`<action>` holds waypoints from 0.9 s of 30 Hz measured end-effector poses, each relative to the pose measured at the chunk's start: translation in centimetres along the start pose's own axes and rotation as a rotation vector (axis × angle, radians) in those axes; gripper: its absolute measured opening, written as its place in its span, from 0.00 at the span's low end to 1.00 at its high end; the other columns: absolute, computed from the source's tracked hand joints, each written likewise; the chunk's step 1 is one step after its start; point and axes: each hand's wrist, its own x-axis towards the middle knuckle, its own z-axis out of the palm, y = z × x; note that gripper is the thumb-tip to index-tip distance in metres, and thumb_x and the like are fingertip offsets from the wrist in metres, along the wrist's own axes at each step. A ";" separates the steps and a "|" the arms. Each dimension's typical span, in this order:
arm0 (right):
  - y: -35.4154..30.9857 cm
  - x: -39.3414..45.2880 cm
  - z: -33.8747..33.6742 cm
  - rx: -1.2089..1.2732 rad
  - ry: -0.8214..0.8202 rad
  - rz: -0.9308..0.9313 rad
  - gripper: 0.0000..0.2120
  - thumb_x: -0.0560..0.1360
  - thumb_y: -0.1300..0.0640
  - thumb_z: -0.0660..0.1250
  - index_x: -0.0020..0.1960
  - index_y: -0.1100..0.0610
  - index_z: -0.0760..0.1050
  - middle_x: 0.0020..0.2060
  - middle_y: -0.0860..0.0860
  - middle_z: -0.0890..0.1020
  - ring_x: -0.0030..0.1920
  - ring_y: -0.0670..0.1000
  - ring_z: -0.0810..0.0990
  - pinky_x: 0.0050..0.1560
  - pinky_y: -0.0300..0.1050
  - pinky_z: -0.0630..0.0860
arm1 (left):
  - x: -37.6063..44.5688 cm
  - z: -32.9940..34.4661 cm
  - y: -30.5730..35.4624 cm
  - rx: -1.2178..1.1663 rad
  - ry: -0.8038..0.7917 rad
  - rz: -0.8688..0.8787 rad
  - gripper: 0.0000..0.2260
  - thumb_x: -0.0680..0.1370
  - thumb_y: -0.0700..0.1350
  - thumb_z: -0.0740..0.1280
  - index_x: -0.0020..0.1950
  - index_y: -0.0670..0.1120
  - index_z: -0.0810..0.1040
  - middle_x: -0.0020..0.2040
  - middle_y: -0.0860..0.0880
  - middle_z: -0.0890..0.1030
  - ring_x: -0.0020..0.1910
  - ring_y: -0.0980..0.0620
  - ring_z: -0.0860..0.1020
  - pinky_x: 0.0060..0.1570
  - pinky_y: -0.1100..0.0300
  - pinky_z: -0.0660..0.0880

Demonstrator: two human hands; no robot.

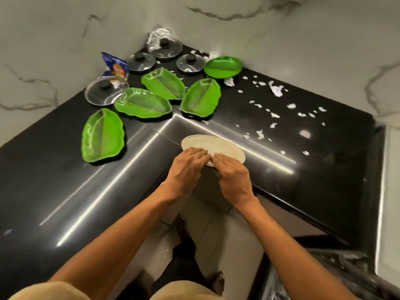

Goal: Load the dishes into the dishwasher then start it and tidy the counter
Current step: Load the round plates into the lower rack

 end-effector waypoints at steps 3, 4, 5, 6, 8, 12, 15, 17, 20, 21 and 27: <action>1.7 -5.0 -1.9 -0.025 0.002 0.069 0.26 0.65 0.73 0.74 0.62 0.62 0.82 0.58 0.58 0.84 0.60 0.57 0.83 0.63 0.53 0.77 | -0.5 0.9 4.6 -0.034 -0.050 0.091 0.18 0.71 0.35 0.61 0.57 0.40 0.84 0.55 0.43 0.85 0.56 0.44 0.83 0.59 0.51 0.77; 2.2 -6.7 -2.7 -0.043 0.006 0.095 0.26 0.65 0.72 0.75 0.62 0.61 0.82 0.58 0.58 0.84 0.60 0.57 0.83 0.64 0.53 0.77 | -0.4 1.2 6.2 -0.053 -0.075 0.120 0.20 0.71 0.37 0.57 0.57 0.40 0.84 0.55 0.43 0.85 0.56 0.44 0.83 0.59 0.51 0.77; 2.7 -8.1 -3.3 -0.053 0.014 0.121 0.26 0.65 0.73 0.75 0.62 0.61 0.82 0.58 0.58 0.84 0.60 0.57 0.83 0.64 0.53 0.77 | -0.4 1.4 7.6 -0.065 -0.102 0.146 0.22 0.71 0.38 0.55 0.57 0.40 0.84 0.55 0.43 0.85 0.56 0.44 0.83 0.60 0.51 0.77; 3.0 -9.3 -3.9 -0.065 0.025 0.140 0.26 0.64 0.73 0.74 0.62 0.62 0.82 0.58 0.58 0.84 0.60 0.57 0.83 0.64 0.53 0.78 | -0.3 1.5 8.8 -0.073 -0.120 0.170 0.23 0.71 0.39 0.53 0.57 0.40 0.84 0.56 0.43 0.85 0.57 0.44 0.82 0.60 0.51 0.76; 3.6 -11.7 -5.3 -0.107 0.056 0.190 0.25 0.65 0.73 0.74 0.61 0.62 0.82 0.57 0.58 0.84 0.59 0.58 0.83 0.63 0.53 0.78 | -0.1 1.9 11.2 -0.097 -0.153 0.241 0.24 0.71 0.39 0.53 0.58 0.40 0.84 0.56 0.42 0.84 0.58 0.43 0.82 0.61 0.50 0.76; 4.3 -15.6 -7.8 -0.175 0.124 0.306 0.22 0.67 0.72 0.71 0.61 0.64 0.82 0.57 0.60 0.84 0.58 0.59 0.84 0.62 0.55 0.79 | 0.8 2.8 15.1 -0.153 -0.201 0.382 0.23 0.73 0.41 0.54 0.60 0.40 0.83 0.58 0.42 0.83 0.60 0.43 0.81 0.63 0.49 0.75; 4.3 -18.4 -9.1 -0.232 0.172 0.419 0.22 0.67 0.72 0.67 0.60 0.64 0.82 0.56 0.60 0.85 0.58 0.59 0.84 0.61 0.55 0.80 | 1.3 3.9 17.4 -0.196 -0.218 0.504 0.19 0.74 0.38 0.59 0.61 0.40 0.82 0.60 0.42 0.83 0.60 0.42 0.81 0.64 0.48 0.75; 4.0 -20.4 -9.8 -0.271 0.200 0.483 0.20 0.69 0.69 0.63 0.59 0.64 0.82 0.55 0.60 0.85 0.57 0.59 0.84 0.61 0.54 0.79 | 1.4 4.7 19.1 -0.244 -0.228 0.573 0.18 0.71 0.34 0.67 0.61 0.40 0.82 0.60 0.41 0.83 0.61 0.42 0.81 0.64 0.46 0.74; 3.1 -24.0 -10.6 -0.344 0.235 0.582 0.18 0.69 0.69 0.71 0.59 0.64 0.82 0.55 0.60 0.85 0.57 0.58 0.84 0.62 0.52 0.77 | 0.7 5.8 21.9 -0.312 -0.231 0.678 0.20 0.67 0.32 0.74 0.59 0.40 0.83 0.58 0.41 0.83 0.59 0.43 0.82 0.62 0.46 0.75; 2.7 -25.1 -10.9 -0.356 0.242 0.612 0.20 0.67 0.70 0.75 0.59 0.65 0.82 0.55 0.60 0.85 0.56 0.58 0.84 0.62 0.52 0.77 | 0.3 6.1 22.7 -0.325 -0.235 0.707 0.21 0.66 0.31 0.75 0.59 0.40 0.84 0.58 0.42 0.84 0.58 0.43 0.82 0.62 0.46 0.75; -0.8 -32.3 -12.2 -0.475 0.290 0.845 0.16 0.72 0.64 0.76 0.60 0.63 0.83 0.56 0.59 0.85 0.56 0.58 0.84 0.60 0.54 0.80 | -2.6 7.9 28.6 -0.446 -0.271 0.963 0.16 0.75 0.40 0.63 0.59 0.42 0.84 0.59 0.44 0.84 0.60 0.46 0.81 0.65 0.52 0.72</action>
